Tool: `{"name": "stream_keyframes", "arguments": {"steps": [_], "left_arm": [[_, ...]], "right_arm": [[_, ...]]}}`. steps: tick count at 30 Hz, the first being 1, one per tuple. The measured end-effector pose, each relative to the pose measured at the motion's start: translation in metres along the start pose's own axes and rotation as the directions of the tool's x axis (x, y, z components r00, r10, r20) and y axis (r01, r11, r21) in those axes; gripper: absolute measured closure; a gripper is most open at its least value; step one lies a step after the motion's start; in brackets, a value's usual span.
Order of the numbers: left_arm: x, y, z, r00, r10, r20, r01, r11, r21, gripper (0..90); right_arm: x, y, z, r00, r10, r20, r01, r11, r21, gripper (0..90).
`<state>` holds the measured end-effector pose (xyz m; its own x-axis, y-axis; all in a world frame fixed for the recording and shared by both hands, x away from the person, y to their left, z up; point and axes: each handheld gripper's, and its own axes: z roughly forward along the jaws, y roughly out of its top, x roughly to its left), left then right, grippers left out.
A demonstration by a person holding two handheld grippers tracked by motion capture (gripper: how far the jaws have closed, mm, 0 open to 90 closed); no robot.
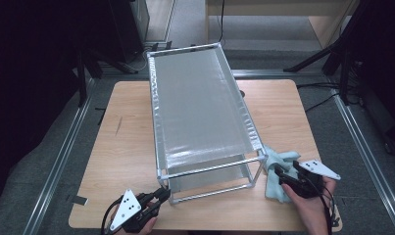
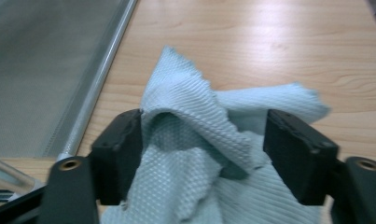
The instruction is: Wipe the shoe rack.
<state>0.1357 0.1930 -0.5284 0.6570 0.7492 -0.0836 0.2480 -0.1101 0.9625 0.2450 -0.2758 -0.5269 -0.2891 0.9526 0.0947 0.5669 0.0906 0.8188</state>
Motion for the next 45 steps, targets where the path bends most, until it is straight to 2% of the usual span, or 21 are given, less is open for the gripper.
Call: {"name": "stream_keyframes", "arguments": {"steps": [2, 5, 6, 7, 9, 14, 17, 21, 23, 25, 26, 28, 31, 33, 34, 36, 38, 40, 41, 42, 45], "left_arm": [[-0.001, 0.0, 0.0, 1.0, -0.004, -0.003, 0.004, 1.0, -0.001, 79.7], [-0.001, 0.0, 0.0, 1.0, -0.006, -0.001, 0.006, 1.0, -0.007, 78.0], [-0.001, 0.0, 0.0, 1.0, -0.006, -0.001, 0.006, 1.0, -0.007, 77.2], [-0.002, 0.0, 0.0, 1.0, -0.009, 0.002, 0.009, 0.9999, -0.01, 76.2], [-0.002, 0.0, 0.001, 0.9999, -0.015, 0.0, 0.015, 0.9999, -0.004, 75.5], [-0.002, 0.0, 0.006, 0.9998, -0.017, -0.015, 0.017, 0.9998, 0.007, 78.2], [-0.004, 0.0, 0.006, 0.9997, -0.005, -0.022, 0.005, 1.0, 0.009, 79.9], [-0.005, 0.001, 0.007, 0.9997, -0.007, -0.024, 0.007, 0.9999, 0.014, 80.4], [-0.005, 0.001, 0.008, 0.9998, -0.007, -0.021, 0.007, 0.9999, 0.015, 80.5], [-0.005, 0.001, 0.01, 0.9998, -0.011, -0.015, 0.011, 0.9999, 0.013, 80.4], [-0.005, 0.001, 0.01, 0.9998, -0.011, -0.015, 0.011, 0.9999, 0.013, 80.3], [-0.006, 0.002, 0.012, 0.9998, -0.02, -0.005, 0.02, 0.9997, 0.011, 80.1], [-0.007, 0.002, 0.014, 0.9997, -0.025, -0.002, 0.025, 0.9996, 0.01, 80.0], [-0.007, 0.002, 0.015, 0.9996, -0.028, 0.0, 0.028, 0.9996, 0.008, 80.1], [-0.007, 0.002, 0.015, 0.9996, -0.028, 0.0, 0.028, 0.9996, 0.008, 80.1], [-0.007, 0.003, 0.016, 0.9995, -0.032, 0.003, 0.032, 0.9995, 0.009, 80.2], [-0.007, 0.003, 0.016, 0.9995, -0.031, 0.002, 0.031, 0.9995, 0.01, 80.3], [-0.008, 0.003, 0.017, 0.9995, -0.031, 0.001, 0.031, 0.9995, 0.01, 80.4], [-0.008, 0.003, 0.017, 0.9995, -0.032, 0.001, 0.032, 0.9994, 0.01, 80.4], [-0.008, 0.003, 0.017, 0.9995, -0.032, 0.001, 0.032, 0.9994, 0.01, 80.3], [-0.006, 0.003, 0.018, 0.999, -0.045, -0.003, 0.045, 0.9989, 0.008, 80.4]], "right_arm": [[0.005, -0.001, 0.008, 0.9999, -0.01, 0.013, 0.009, 0.999, 0.036, 25.0], [0.009, -0.006, 0.021, 0.9981, -0.034, 0.051, 0.029, 0.995, 0.095, 29.3], [0.009, -0.006, 0.021, 0.9981, -0.034, 0.051, 0.029, 0.995, 0.095, 29.3], [0.011, -0.009, 0.027, 0.9986, -0.037, 0.038, 0.033, 0.993, 0.114, 40.9], [0.013, -0.011, 0.029, 0.9962, -0.082, 0.03, 0.078, 0.991, 0.107, 48.2], [0.016, -0.013, 0.025, 0.9976, -0.066, -0.022, 0.068, 0.992, 0.104, 79.3], [0.021, -0.015, 0.02, 0.9954, -0.06, -0.075, 0.069, 0.99, 0.125, 82.8], [0.03, -0.02, 0.009, 0.9853, -0.043, -0.166, 0.064, 0.99, 0.125, 83.4], [0.036, -0.018, -0.002, 0.9794, -0.049, -0.196, 0.067, 0.994, 0.087, 83.5], [0.04, -0.011, -0.012, 0.9738, -0.052, -0.222, 0.057, 0.998, 0.016, 83.5], [0.04, -0.011, -0.012, 0.9738, -0.052, -0.222, 0.057, 0.998, 0.016, 83.5], [0.045, -0.001, -0.024, 0.9701, -0.048, -0.238, 0.03, 0.997, -0.076, 83.5], [0.05, 0.008, -0.038, 0.9743, -0.053, -0.219, 0.017, 0.987, -0.159, 83.5], [0.052, 0.014, -0.051, 0.9767, -0.05, -0.208, 0.001, 0.973, -0.231, 83.3], [0.052, 0.014, -0.051, 0.9767, -0.05, -0.208, 0.001, 0.973, -0.231, 83.3], [0.056, 0.021, -0.065, 0.9769, -0.07, -0.202, 0.006, 0.953, -0.302, 83.3], [0.057, 0.021, -0.066, 0.9768, -0.077, -0.2, 0.014, 0.954, -0.299, 83.3], [0.057, 0.017, -0.061, 0.9765, -0.065, -0.205, 0.01, 0.966, -0.258, 83.3], [0.056, 0.01, -0.053, 0.9767, -0.045, -0.21, 0.0, 0.978, -0.21, 83.3], [0.056, 0.01, -0.053, 0.9767, -0.045, -0.21, 0.0, 0.978, -0.21, 83.3], [0.057, -0.002, -0.035, 0.9828, -0.016, -0.184, -0.008, 0.992, -0.128, 83.4]]}}
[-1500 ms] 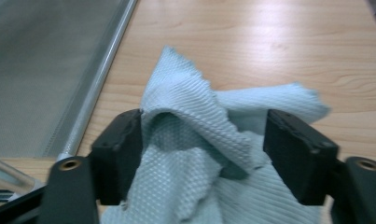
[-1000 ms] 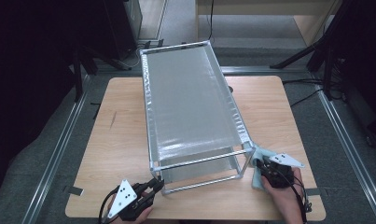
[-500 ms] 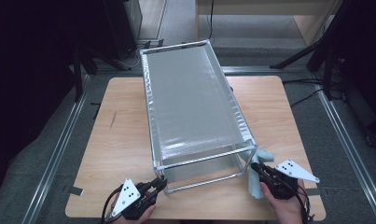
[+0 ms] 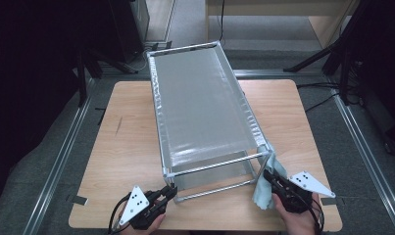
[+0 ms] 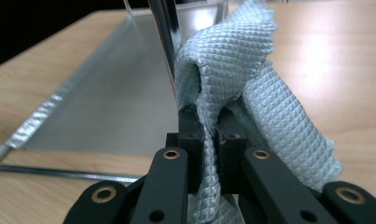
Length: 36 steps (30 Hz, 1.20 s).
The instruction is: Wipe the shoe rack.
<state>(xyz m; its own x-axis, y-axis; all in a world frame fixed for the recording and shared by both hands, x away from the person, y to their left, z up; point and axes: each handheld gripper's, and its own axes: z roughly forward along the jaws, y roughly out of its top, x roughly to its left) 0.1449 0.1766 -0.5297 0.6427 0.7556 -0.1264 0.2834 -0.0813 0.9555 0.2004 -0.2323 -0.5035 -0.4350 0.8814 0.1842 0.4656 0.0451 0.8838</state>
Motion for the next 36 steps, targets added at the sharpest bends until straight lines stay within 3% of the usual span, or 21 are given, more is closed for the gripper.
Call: {"name": "stream_keyframes", "arguments": {"steps": [3, 6, 8, 10, 13, 15, 18, 21, 24, 28, 32, 34, 36], "left_arm": [[0.001, 0.0, 0.0, 1.0, -0.005, 0.004, 0.005, 1.0, 0.0, 80.3], [0.001, 0.0, 0.001, 1.0, -0.004, 0.005, 0.004, 1.0, -0.001, 80.4], [0.001, 0.0, 0.001, 1.0, -0.005, 0.006, 0.005, 1.0, -0.001, 80.4], [0.0, 0.0, 0.003, 0.9999, -0.007, 0.007, 0.007, 1.0, -0.004, 80.4], [-0.001, 0.0, 0.004, 0.9998, 0.0, 0.022, 0.0, 1.0, -0.004, 80.4], [-0.003, 0.0, 0.004, 0.9995, 0.007, 0.029, -0.006, 1.0, -0.003, 80.5], [-0.003, 0.0, 0.004, 0.9996, 0.006, 0.026, -0.006, 1.0, -0.003, 80.5], [-0.003, 0.0, 0.004, 0.9996, 0.005, 0.029, -0.005, 1.0, -0.003, 80.5], [-0.004, 0.0, 0.005, 0.9994, 0.005, 0.034, -0.005, 1.0, -0.004, 80.5], [-0.005, -0.001, 0.005, 0.9992, 0.011, 0.039, -0.011, 0.9999, -0.006, 80.5], [-0.005, -0.001, 0.005, 0.999, 0.002, 0.044, -0.001, 1.0, -0.005, 80.4], [-0.005, -0.001, 0.005, 0.999, 0.002, 0.044, -0.001, 1.0, -0.005, 80.4], [-0.005, -0.001, 0.005, 0.999, 0.0, 0.046, 0.0, 1.0, -0.005, 80.4]], "right_arm": [[-0.002, -0.007, 0.01, 0.9997, 0.003, 0.023, -0.005, 0.996, 0.088, 83.4], [-0.007, -0.017, 0.022, 0.9992, 0.017, 0.037, -0.024, 0.983, 0.185, 83.3], [-0.007, -0.019, 0.024, 0.9984, 0.035, 0.043, -0.043, 0.98, 0.192, 83.4], [-0.005, -0.015, 0.02, 0.9985, 0.023, 0.05, -0.031, 0.985, 0.169, 83.4], [0.0, -0.003, 0.009, 0.9985, 0.011, 0.054, -0.016, 0.996, 0.086, 83.3], [0.009, 0.006, -0.002, 0.9939, -0.046, 0.1, 0.046, 0.999, -0.003, 83.3], [0.028, 0.017, -0.016, 0.9811, -0.131, 0.143, 0.147, 0.983, -0.108, 83.3], [0.039, 0.018, -0.019, 0.9844, -0.143, 0.103, 0.156, 0.978, -0.141, 83.3], [0.046, 0.015, -0.013, 0.983, -0.179, 0.042, 0.183, 0.976, -0.115, 83.3], [0.05, 0.002, 0.009, 0.9829, -0.184, -0.005, 0.184, 0.983, -0.01, 83.1], [0.042, -0.011, 0.026, 0.9867, -0.155, 0.05, 0.152, 0.986, 0.062, 83.1], [0.039, -0.013, 0.028, 0.9865, -0.149, 0.068, 0.144, 0.987, 0.073, 83.1], [0.035, -0.014, 0.03, 0.9823, -0.148, 0.115, 0.137, 0.986, 0.097, 83.1]]}}
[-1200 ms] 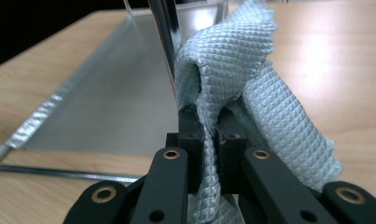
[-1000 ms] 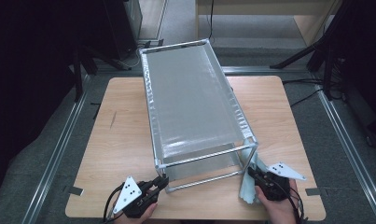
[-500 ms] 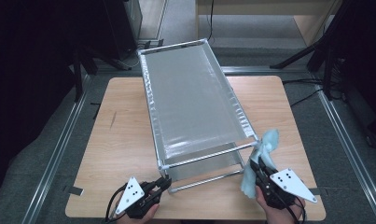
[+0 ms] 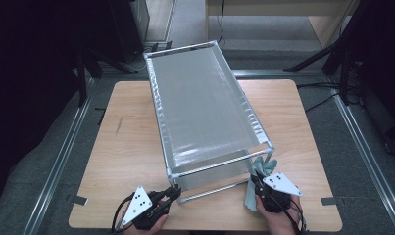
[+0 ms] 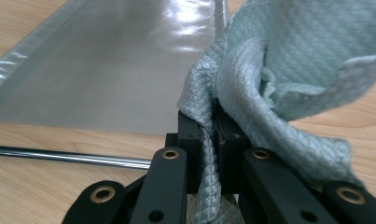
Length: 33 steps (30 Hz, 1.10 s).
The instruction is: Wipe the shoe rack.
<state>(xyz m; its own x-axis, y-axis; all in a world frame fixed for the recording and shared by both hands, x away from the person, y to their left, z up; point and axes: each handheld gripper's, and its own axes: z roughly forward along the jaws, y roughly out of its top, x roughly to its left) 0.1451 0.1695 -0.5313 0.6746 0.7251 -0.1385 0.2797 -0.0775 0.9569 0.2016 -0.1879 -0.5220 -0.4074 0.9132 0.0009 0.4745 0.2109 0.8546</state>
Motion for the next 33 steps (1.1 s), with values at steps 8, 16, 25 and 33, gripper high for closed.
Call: {"name": "stream_keyframes", "arguments": {"steps": [8, 16, 25, 33], "left_arm": [[0.0, 0.0, 0.0, 1.0, 0.0, 0.001, 0.0, 1.0, 0.001, 80.4], [-0.001, 0.0, 0.0, 1.0, 0.001, 0.003, -0.001, 1.0, 0.001, 80.4], [0.0, 0.0, 0.0, 1.0, 0.003, 0.005, -0.003, 1.0, 0.002, 80.4], [-0.001, 0.0, 0.0, 0.9999, 0.009, 0.005, -0.009, 1.0, 0.004, 80.5]], "right_arm": [[0.007, 0.024, -0.033, 0.9992, -0.039, 0.011, 0.04, 0.976, -0.214, 83.0], [0.004, 0.02, -0.026, 0.9995, -0.03, 0.012, 0.032, 0.988, -0.153, 82.8], [-0.004, -0.006, 0.012, 0.9986, -0.033, 0.041, 0.03, 0.997, 0.069, 82.9], [0.002, 0.022, -0.023, 0.9973, -0.039, 0.063, 0.047, 0.989, -0.139, 83.0]]}}
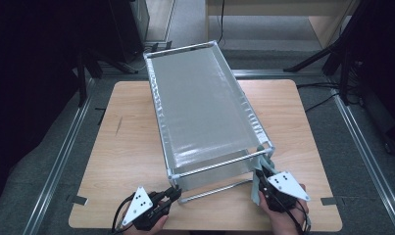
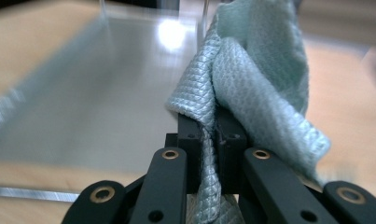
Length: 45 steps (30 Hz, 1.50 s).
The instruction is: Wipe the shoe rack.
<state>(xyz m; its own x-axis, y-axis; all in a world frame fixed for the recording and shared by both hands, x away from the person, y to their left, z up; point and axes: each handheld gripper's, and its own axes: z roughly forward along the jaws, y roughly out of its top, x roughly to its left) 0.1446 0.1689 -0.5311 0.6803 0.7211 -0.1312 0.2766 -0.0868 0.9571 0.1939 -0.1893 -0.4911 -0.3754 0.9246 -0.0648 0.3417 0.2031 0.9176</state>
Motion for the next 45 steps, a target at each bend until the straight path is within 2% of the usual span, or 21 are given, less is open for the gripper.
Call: {"name": "stream_keyframes", "arguments": {"steps": [2, 3, 5, 8, 9, 10, 11, 12, 16, 20, 23, 26, 28, 32, 34, 35, 36, 38, 39, 43, 45], "left_arm": [[0.0, 0.0, 0.0, 1.0, -0.004, 0.001, 0.004, 1.0, -0.001, 80.4], [0.0, 0.0, 0.0, 1.0, -0.005, 0.002, 0.005, 1.0, -0.001, 80.5], [0.0, 0.0, 0.001, 1.0, -0.006, 0.002, 0.006, 1.0, -0.002, 80.4], [0.0, 0.0, 0.001, 1.0, -0.007, 0.002, 0.007, 1.0, 0.0, 80.4], [0.0, 0.0, 0.001, 1.0, -0.007, 0.002, 0.007, 1.0, 0.0, 80.4], [0.0, 0.0, 0.001, 1.0, -0.006, 0.004, 0.006, 1.0, 0.001, 80.4], [0.0, 0.0, 0.001, 1.0, -0.005, 0.009, 0.005, 1.0, 0.002, 80.4], [-0.001, 0.0, 0.001, 0.9999, -0.004, 0.014, 0.004, 1.0, 0.003, 80.5], [-0.002, 0.0, 0.001, 0.9998, -0.004, 0.022, 0.004, 1.0, 0.004, 80.5], [-0.002, 0.001, 0.002, 0.9996, -0.001, 0.027, 0.001, 1.0, 0.006, 80.5], [-0.005, 0.001, 0.005, 0.9994, -0.003, 0.033, 0.003, 1.0, 0.008, 80.5], [-0.007, 0.002, 0.008, 0.9994, 0.001, 0.036, -0.001, 1.0, 0.009, 80.6], [-0.009, 0.004, 0.013, 0.9991, -0.003, 0.042, 0.002, 0.9999, 0.01, 80.6], [-0.013, 0.006, 0.021, 0.9989, -0.01, 0.047, 0.009, 0.9998, 0.015, 80.5], [-0.012, 0.006, 0.023, 0.9981, -0.008, 0.06, 0.007, 0.9999, 0.015, 80.5], [-0.012, 0.006, 0.024, 0.9976, -0.007, 0.069, 0.006, 0.9999, 0.013, 80.5], [-0.011, 0.006, 0.024, 0.9972, -0.006, 0.075, 0.005, 0.9999, 0.009, 80.5], [-0.01, 0.004, 0.025, 0.9966, -0.005, 0.082, 0.005, 1.0, -0.002, 80.5], [-0.01, 0.003, 0.025, 0.9963, -0.008, 0.085, 0.009, 0.9999, -0.01, 80.5], [-0.008, 0.004, 0.025, 0.9954, 0.01, 0.095, -0.01, 1.0, 0.0, 80.6], [-0.008, 0.005, 0.024, 0.9955, 0.007, 0.095, -0.007, 1.0, 0.002, 80.6]], "right_arm": [[0.0, 0.008, -0.012, 1.0, 0.0, 0.006, 0.001, 0.998, -0.07, 83.0], [0.0, 0.011, -0.016, 0.9999, -0.01, 0.008, 0.011, 0.996, -0.086, 83.0], [0.001, 0.011, -0.016, 0.9997, -0.021, 0.01, 0.022, 0.996, -0.082, 83.0], [-0.003, -0.003, 0.001, 0.9998, -0.021, -0.001, 0.021, 1.0, 0.02, 82.9], [-0.003, -0.003, 0.001, 0.9998, -0.021, -0.001, 0.021, 1.0, 0.02, 82.9], [-0.004, -0.009, 0.007, 0.9999, -0.01, -0.006, 0.01, 0.998, 0.056, 82.9], [-0.005, -0.015, 0.013, 0.9999, -0.007, -0.012, 0.008, 0.996, 0.094, 82.9], [-0.005, -0.025, 0.024, 0.9998, 0.013, -0.018, -0.01, 0.987, 0.163, 82.9], [-0.001, -0.032, 0.038, 0.9993, 0.033, -0.019, -0.028, 0.976, 0.216, 82.9], [0.009, -0.032, 0.051, 0.9966, 0.054, -0.063, -0.037, 0.968, 0.248, 82.9], [0.023, -0.033, 0.06, 0.9926, 0.055, -0.108, -0.024, 0.963, 0.27, 82.8], [0.047, -0.032, 0.066, 0.9851, 0.019, -0.171, 0.03, 0.96, 0.279, 82.6], [0.065, -0.031, 0.068, 0.9761, 0.016, -0.217, 0.046, 0.959, 0.281, 82.6], [0.09, -0.028, 0.072, 0.9418, -0.014, -0.336, 0.112, 0.955, 0.275, 82.4], [0.091, -0.028, 0.073, 0.9331, -0.012, -0.36, 0.118, 0.954, 0.274, 81.0], [0.088, -0.028, 0.074, 0.9333, -0.011, -0.359, 0.116, 0.955, 0.272, 78.1], [0.085, -0.029, 0.074, 0.9385, -0.002, -0.345, 0.104, 0.955, 0.276, 73.2], [0.075, -0.03, 0.075, 0.9558, -0.001, -0.294, 0.089, 0.954, 0.285, 68.4], [0.07, -0.031, 0.075, 0.9602, -0.005, -0.279, 0.089, 0.953, 0.289, 67.8], [0.046, -0.032, 0.075, 0.97, 0.023, -0.242, 0.053, 0.952, 0.302, 75.9], [0.034, -0.031, 0.075, 0.9797, 0.034, -0.198, 0.03, 0.949, 0.313, 78.4]]}}
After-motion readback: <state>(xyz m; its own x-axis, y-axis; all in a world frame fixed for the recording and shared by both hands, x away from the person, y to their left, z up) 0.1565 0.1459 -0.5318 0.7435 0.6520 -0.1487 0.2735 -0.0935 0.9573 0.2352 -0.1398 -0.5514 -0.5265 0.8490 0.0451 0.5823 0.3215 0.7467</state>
